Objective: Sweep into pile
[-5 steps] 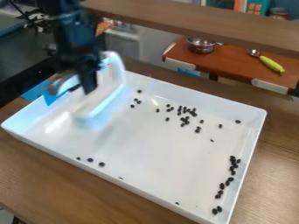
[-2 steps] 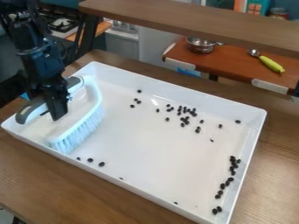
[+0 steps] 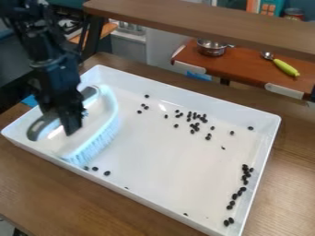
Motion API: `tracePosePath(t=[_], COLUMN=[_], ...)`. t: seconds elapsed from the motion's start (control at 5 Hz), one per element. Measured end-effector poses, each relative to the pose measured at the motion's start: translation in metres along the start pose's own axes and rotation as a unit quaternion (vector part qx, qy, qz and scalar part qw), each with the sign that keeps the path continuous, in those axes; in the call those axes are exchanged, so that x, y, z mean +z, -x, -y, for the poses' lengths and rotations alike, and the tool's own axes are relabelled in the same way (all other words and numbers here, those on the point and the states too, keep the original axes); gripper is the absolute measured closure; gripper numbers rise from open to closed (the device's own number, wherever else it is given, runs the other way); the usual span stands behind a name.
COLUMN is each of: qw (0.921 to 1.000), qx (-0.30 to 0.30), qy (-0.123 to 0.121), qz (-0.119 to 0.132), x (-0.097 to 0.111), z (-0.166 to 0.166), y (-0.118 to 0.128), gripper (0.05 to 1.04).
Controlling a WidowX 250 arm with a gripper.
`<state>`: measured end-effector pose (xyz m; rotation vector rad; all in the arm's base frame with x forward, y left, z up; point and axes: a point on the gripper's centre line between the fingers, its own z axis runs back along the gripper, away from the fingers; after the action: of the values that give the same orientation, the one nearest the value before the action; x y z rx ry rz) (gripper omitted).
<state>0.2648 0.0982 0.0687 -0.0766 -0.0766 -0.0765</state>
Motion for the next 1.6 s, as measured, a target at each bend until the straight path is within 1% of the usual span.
tracePosePath(t=[0.2,0.4,0.6,0.8,1.0,1.2,1.4,1.6], qw=[0.9999,0.9995,0.9991,0.9983,0.9977,0.9965,0.9916,0.9893], qx=[-0.004,0.009,0.024,0.027,0.032,0.061,0.109,0.128], qy=[0.007,0.011,0.014,0.026,0.04,0.055,0.069,0.07], qz=[-0.015,-0.027,-0.033,-0.046,-0.044,-0.02,-0.005,0.006], x=[-0.003,-0.006,-0.009,-0.012,0.002,0.027,0.06,0.077], z=[0.037,0.073,0.116,0.162,0.184,0.172,0.127,0.083], y=[-0.003,-0.01,-0.017,-0.021,-0.03,-0.053,-0.07,-0.079], gripper=[0.598,0.598,0.598,0.598,0.598,0.598,0.598,0.598])
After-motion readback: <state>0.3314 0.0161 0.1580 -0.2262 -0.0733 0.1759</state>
